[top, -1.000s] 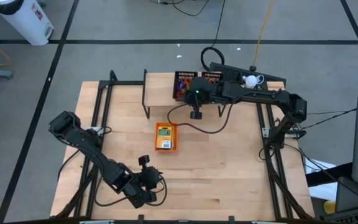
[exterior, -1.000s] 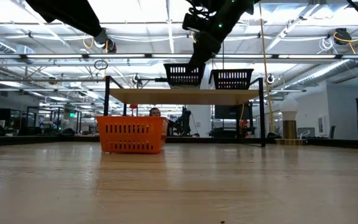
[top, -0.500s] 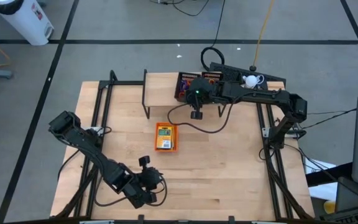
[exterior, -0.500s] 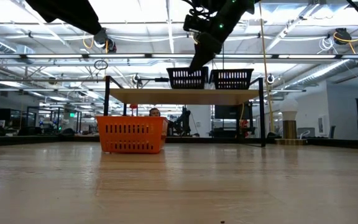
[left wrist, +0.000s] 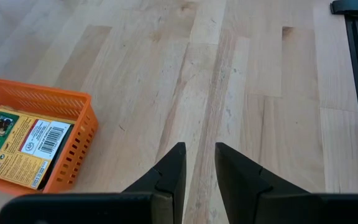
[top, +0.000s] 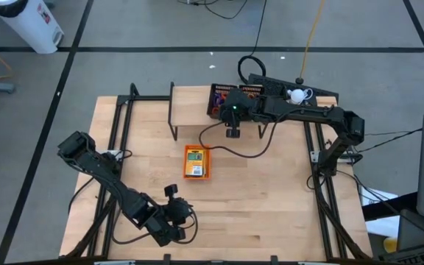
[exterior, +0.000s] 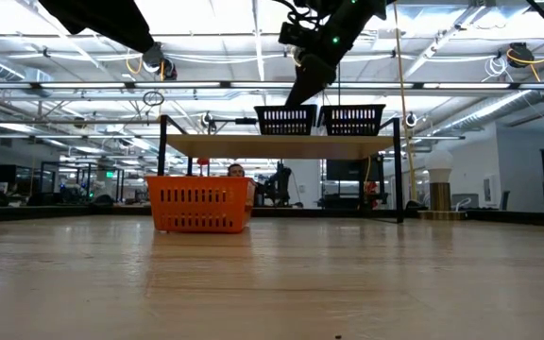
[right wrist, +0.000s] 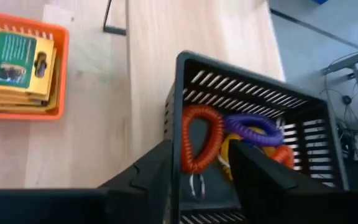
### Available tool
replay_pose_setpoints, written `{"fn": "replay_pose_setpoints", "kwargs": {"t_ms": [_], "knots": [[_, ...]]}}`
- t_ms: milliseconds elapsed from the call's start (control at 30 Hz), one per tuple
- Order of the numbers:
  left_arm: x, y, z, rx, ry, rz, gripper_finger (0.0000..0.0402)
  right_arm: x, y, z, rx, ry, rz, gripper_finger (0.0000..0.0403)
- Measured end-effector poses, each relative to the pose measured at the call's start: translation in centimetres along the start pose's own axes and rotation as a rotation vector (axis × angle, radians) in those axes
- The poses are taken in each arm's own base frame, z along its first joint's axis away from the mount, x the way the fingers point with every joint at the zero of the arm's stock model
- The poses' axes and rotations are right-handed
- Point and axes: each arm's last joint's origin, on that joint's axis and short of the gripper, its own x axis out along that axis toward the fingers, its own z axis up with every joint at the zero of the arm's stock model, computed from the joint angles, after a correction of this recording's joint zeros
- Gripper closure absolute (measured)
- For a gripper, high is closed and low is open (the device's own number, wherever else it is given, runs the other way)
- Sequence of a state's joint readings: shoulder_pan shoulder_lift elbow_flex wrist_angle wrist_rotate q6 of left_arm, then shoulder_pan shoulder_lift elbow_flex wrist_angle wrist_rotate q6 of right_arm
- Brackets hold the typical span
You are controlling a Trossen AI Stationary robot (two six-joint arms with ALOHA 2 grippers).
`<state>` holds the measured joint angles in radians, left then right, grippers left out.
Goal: Pick & Place Office Desk Supplies
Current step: Put the orange bin on the shelf
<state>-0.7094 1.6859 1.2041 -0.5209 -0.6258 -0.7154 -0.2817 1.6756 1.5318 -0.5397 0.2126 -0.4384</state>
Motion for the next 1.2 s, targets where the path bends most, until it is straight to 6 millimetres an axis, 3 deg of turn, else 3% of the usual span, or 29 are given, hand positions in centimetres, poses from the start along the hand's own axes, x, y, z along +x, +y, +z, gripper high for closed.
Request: {"fn": "replay_pose_setpoints", "kwargs": {"t_ms": [200, 367, 600, 767, 833, 967, 1067, 1200], "knots": [[0.0, 0.0, 0.0, 0.004, 0.000, 0.000, 0.0314, -1.2, 0.6, 0.7, -0.009, -0.044, 0.005, 0.0215], [0.2, 0.2, 0.2, 0.016, 0.000, 0.008, 0.0314, -4.1, 2.3, 2.0, -0.019, -0.133, 0.027, 0.0199], [0.9, 0.9, 0.7, 0.171, 0.044, -0.029, 0.0314, -12.1, 8.3, 4.4, -0.068, -0.351, 0.068, 0.0205], [2.2, 2.4, 1.6, 0.192, 0.115, -0.087, 0.0314, -17.5, 15.2, 4.5, -0.056, -0.456, 0.277, 0.0214], [2.7, 3.2, 2.1, 0.187, 0.134, -0.093, 0.0314, -18.9, 18.5, 3.7, -0.066, -0.484, 0.348, 0.0214], [3.6, 4.5, 2.7, 0.250, 0.162, -0.092, 0.0314, -19.4, 24.6, 0.7, -0.073, -0.495, 0.378, 0.0214], [3.9, 5.4, 2.7, 0.301, 0.216, -0.087, 0.0314, -19.1, 27.4, -1.7, -0.022, -0.528, 0.386, 0.0215], [4.3, 7.1, 2.2, 0.315, 0.341, -0.042, 0.0314, -17.4, 29.7, -5.1, 0.038, -0.548, 0.405, 0.0218]]}}
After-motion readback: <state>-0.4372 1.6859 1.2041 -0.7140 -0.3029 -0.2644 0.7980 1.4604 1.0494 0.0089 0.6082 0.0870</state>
